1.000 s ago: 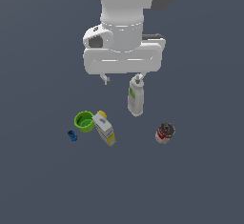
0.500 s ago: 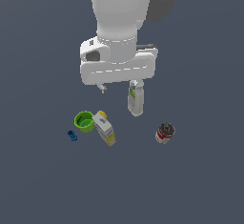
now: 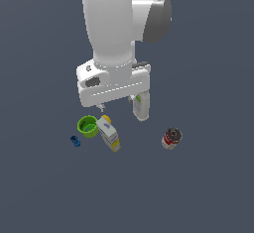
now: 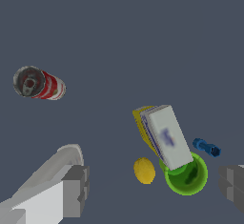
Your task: Pick up a designated object from a clutter of objects.
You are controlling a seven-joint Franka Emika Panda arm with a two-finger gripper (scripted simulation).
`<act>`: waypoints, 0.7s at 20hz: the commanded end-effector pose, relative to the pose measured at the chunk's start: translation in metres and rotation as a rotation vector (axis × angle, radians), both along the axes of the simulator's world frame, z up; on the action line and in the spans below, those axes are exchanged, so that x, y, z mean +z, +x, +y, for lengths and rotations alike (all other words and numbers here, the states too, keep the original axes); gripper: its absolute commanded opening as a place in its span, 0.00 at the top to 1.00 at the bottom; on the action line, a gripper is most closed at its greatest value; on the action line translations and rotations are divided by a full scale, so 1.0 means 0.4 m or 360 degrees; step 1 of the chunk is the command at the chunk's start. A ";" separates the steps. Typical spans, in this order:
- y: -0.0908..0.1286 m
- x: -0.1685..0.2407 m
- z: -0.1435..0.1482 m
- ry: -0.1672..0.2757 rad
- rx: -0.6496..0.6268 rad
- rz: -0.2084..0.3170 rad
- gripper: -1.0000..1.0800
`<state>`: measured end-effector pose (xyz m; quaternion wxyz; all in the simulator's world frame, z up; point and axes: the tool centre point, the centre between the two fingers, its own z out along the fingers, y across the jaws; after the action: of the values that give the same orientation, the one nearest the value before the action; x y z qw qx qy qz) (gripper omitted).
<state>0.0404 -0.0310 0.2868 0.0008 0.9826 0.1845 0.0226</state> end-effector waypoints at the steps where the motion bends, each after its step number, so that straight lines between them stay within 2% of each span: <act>1: 0.008 -0.028 -0.015 -0.0005 0.0089 0.0009 0.04; 14: 0.034 -0.162 -0.087 -0.0022 0.0500 0.0052 0.04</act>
<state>0.0532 -0.0632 0.2272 0.0013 0.9461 0.3237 0.0062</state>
